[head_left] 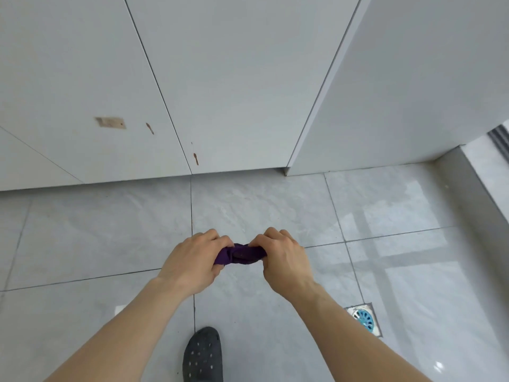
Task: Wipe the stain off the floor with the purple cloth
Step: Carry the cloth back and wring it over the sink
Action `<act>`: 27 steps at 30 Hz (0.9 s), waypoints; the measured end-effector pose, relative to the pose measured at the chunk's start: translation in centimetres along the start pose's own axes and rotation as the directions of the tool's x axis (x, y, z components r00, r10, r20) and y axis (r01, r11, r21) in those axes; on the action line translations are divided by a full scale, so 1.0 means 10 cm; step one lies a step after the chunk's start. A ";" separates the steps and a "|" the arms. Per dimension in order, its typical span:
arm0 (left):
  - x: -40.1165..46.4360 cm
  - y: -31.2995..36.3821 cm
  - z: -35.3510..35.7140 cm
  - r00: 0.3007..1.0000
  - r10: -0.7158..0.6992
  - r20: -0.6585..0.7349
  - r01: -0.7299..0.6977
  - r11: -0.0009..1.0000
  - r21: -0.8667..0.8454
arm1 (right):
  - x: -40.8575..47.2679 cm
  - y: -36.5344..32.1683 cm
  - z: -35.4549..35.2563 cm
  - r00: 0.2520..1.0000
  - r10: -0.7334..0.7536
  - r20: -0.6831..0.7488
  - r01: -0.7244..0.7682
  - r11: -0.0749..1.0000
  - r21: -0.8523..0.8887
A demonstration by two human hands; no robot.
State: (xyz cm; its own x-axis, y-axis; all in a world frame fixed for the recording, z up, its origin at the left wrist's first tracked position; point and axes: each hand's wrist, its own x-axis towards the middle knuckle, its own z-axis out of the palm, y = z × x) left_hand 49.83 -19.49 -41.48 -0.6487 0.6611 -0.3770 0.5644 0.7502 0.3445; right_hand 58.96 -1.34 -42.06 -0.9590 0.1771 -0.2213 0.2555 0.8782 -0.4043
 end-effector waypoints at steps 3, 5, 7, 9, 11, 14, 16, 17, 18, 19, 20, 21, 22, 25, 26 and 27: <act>-0.29 0.35 -0.83 0.999 -0.007 -0.034 0.007 1.000 -0.005 | -0.15 -0.33 -0.89 1.000 0.016 -0.026 -0.016 1.000 0.000; -0.53 0.62 -1.39 0.998 -0.005 -0.064 0.004 1.000 -0.003 | -0.31 -0.59 -1.51 0.999 0.017 -0.043 -0.017 1.000 -0.017; -0.78 0.89 -1.95 0.996 -0.002 -0.088 0.001 1.000 -0.013 | -0.46 -0.83 -2.12 0.997 0.000 -0.076 -0.001 1.000 -0.015; -1.02 1.14 -2.51 0.993 0.005 -0.117 -0.007 1.000 -0.015 | -0.62 -1.06 -2.72 0.995 -0.001 -0.102 -0.001 1.000 -0.021; -1.23 1.38 -2.99 0.988 0.005 -0.152 -0.009 1.000 -0.024 | -0.78 -1.27 -3.25 0.993 -0.003 -0.122 0.001 1.000 -0.018; -1.56 1.74 -3.73 0.980 0.018 -0.198 -0.018 1.000 0.002 | -1.03 -1.59 -4.04 0.984 -0.021 -0.179 0.016 1.000 -0.024; -1.76 1.95 -4.15 0.971 0.021 -0.237 -0.021 1.000 0.003 | -1.19 -1.76 -4.50 0.978 -0.056 -0.200 0.053 0.998 -0.023; -1.84 2.03 -4.33 0.968 0.020 -0.250 -0.018 1.000 0.009 | -1.23 -1.84 -4.69 0.973 -0.075 -0.217 0.069 0.997 -0.035; -1.91 2.09 -4.47 0.967 0.017 -0.255 -0.015 1.000 0.012 | -1.27 -1.90 -4.84 0.968 -0.088 -0.234 0.079 0.996 -0.048; -1.98 2.16 -4.63 0.963 0.018 -0.269 -0.016 1.000 0.011 | -1.30 -1.97 -5.00 0.963 -0.098 -0.251 0.088 0.995 -0.051; -2.04 2.22 -4.78 0.958 0.024 -0.286 -0.021 1.000 0.015 | -1.33 -2.04 -5.15 0.959 -0.104 -0.264 0.093 0.994 -0.053; -2.09 2.27 -4.92 0.951 0.030 -0.307 -0.024 0.999 0.025 | -1.36 -2.10 -5.29 0.954 -0.109 -0.279 0.095 0.994 -0.061; -2.13 2.32 -5.05 0.944 0.038 -0.327 -0.028 0.999 0.034 | -1.36 -2.17 -5.40 0.947 -0.115 -0.300 0.100 0.993 -0.065; -2.21 2.38 -5.40 0.923 0.044 -0.382 -0.027 0.998 0.048 | -1.33 -2.33 -5.69 0.923 -0.143 -0.356 0.128 0.990 -0.065; -2.23 2.38 -5.50 0.917 0.045 -0.397 -0.024 0.998 0.059 | -1.31 -2.38 -5.76 0.918 -0.153 -0.366 0.136 0.988 -0.072; -2.24 2.37 -5.59 0.911 0.049 -0.410 -0.024 0.998 0.067 | -1.28 -2.43 -5.84 0.912 -0.164 -0.376 0.145 0.986 -0.078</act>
State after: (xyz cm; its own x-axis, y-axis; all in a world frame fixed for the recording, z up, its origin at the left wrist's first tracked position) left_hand 49.19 -17.06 23.16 -0.7724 0.6346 0.0260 0.6124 0.7333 0.2954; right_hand 57.85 0.94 22.42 -0.9627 0.1847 0.1978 0.1035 0.9267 -0.3614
